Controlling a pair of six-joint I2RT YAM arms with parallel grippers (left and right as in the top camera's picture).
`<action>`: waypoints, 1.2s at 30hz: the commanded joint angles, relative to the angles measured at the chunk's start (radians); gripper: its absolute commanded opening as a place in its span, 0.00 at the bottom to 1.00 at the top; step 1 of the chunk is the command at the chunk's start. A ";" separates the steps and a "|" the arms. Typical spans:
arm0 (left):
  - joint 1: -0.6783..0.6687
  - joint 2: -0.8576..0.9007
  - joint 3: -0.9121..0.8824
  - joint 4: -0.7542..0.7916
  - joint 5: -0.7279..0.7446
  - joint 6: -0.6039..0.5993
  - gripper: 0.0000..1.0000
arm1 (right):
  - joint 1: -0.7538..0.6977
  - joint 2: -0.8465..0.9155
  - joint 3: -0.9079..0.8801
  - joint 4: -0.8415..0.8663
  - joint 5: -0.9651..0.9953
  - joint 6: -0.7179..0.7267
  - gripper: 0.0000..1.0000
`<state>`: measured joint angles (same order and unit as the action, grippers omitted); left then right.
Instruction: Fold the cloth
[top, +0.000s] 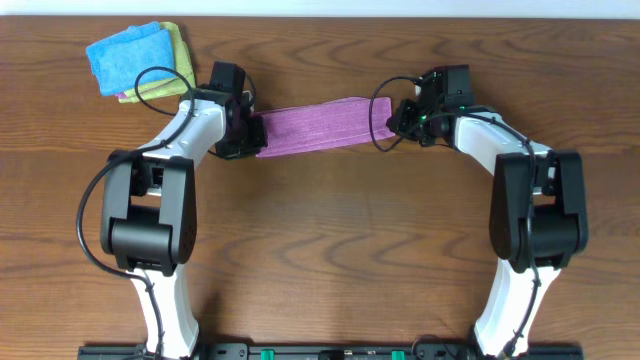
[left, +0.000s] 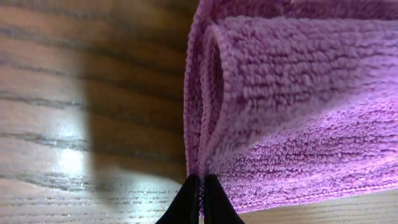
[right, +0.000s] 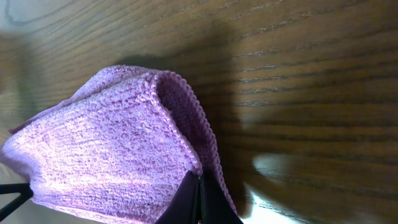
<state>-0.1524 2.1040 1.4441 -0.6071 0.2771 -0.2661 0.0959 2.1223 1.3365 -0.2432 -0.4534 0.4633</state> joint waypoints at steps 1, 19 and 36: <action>0.007 0.019 -0.009 0.003 -0.041 -0.011 0.08 | -0.005 0.009 0.016 0.000 0.022 -0.007 0.18; 0.010 -0.042 0.203 -0.106 -0.011 0.003 0.41 | -0.090 -0.087 0.044 -0.016 -0.153 -0.008 0.70; -0.135 -0.062 0.221 -0.019 -0.257 0.127 0.06 | 0.081 -0.190 0.045 -0.025 0.009 -0.091 0.01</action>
<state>-0.2592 2.0109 1.6501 -0.6258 0.1318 -0.1955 0.1448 1.9308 1.3727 -0.2649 -0.5179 0.4263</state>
